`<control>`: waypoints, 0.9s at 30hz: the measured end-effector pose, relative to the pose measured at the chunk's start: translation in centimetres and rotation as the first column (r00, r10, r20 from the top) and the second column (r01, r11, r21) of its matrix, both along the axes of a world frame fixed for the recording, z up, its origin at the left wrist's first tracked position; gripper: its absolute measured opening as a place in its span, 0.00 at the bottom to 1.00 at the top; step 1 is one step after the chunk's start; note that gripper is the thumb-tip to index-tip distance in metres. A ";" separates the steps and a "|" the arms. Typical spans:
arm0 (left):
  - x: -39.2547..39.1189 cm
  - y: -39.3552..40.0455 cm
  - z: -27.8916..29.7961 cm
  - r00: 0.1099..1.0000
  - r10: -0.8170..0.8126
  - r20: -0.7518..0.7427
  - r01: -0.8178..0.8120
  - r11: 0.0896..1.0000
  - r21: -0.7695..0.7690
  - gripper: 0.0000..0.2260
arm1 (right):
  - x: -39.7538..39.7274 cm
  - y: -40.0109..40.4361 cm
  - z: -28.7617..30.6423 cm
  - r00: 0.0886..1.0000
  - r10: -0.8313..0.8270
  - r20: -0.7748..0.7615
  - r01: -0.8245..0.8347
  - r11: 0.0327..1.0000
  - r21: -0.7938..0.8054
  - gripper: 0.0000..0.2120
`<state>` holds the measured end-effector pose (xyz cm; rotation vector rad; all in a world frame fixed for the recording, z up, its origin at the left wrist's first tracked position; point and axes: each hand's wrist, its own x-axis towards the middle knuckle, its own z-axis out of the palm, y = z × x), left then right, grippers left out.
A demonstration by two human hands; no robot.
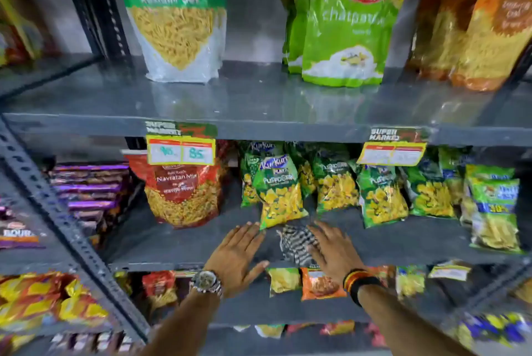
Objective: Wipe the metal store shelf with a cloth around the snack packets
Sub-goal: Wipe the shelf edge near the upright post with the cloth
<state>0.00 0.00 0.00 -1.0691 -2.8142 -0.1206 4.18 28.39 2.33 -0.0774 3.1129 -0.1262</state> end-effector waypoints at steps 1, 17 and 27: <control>-0.7 0.1 -1.2 1.000 0.003 -0.022 -0.003 1.000 -0.010 0.33 | -0.5 0.0 -0.9 0.999 -0.034 0.019 0.034 0.999 -0.020 0.25; -3.5 -1.8 -5.4 0.996 0.082 0.024 -0.080 0.994 -0.070 0.40 | -4.4 0.3 -6.1 0.942 0.228 -0.245 -0.241 0.970 -0.022 0.21; 1.0 -4.4 1.0 0.999 0.045 0.010 -0.046 0.998 0.050 0.35 | 0.0 -4.0 0.5 0.993 0.107 -0.048 -0.116 0.834 -0.539 0.20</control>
